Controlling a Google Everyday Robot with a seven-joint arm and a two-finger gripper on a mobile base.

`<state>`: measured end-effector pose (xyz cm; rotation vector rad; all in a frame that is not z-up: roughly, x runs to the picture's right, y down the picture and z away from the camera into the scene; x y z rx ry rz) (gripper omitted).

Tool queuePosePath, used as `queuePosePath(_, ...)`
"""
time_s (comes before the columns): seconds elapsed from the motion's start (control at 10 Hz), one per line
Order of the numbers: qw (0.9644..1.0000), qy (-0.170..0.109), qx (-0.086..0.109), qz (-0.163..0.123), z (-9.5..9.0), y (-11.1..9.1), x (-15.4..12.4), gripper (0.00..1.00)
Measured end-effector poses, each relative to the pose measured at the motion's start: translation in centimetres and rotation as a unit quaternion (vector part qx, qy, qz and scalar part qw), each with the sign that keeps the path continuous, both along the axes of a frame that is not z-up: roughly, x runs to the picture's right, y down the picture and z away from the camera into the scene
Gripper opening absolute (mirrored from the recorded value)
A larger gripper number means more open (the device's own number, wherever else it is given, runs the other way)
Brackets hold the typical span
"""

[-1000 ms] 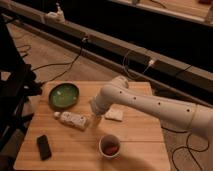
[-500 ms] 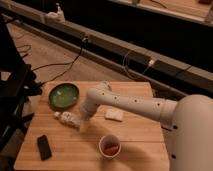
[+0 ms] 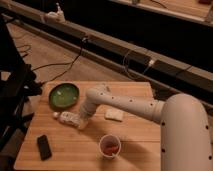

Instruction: Place the bottle in the ceramic bowl

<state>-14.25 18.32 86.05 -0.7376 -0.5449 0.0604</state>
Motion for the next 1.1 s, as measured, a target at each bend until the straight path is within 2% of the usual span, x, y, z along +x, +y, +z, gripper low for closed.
queuePosePath(0.2,1.0000,0.000,0.006,0.005,-0.2,-0.6,0.4,0.20)
queuePosePath(0.3,0.9999,-0.003,0.013,0.009,-0.7,-1.4,0.5,0.08)
queuePosePath(0.4,0.9997,-0.004,0.023,0.012,-1.3,-2.2,0.7,0.02)
queuePosePath(0.6,0.9990,-0.007,0.036,0.024,-2.6,-4.1,1.0,0.00)
queuePosePath(0.8,0.9971,-0.020,0.028,0.068,-3.7,-6.3,0.5,0.00)
queuePosePath(1.0,0.9921,-0.031,0.017,0.121,-4.0,-9.1,0.2,0.00)
queuePosePath(1.1,0.9882,-0.032,0.011,0.149,-3.6,-10.7,0.3,0.00)
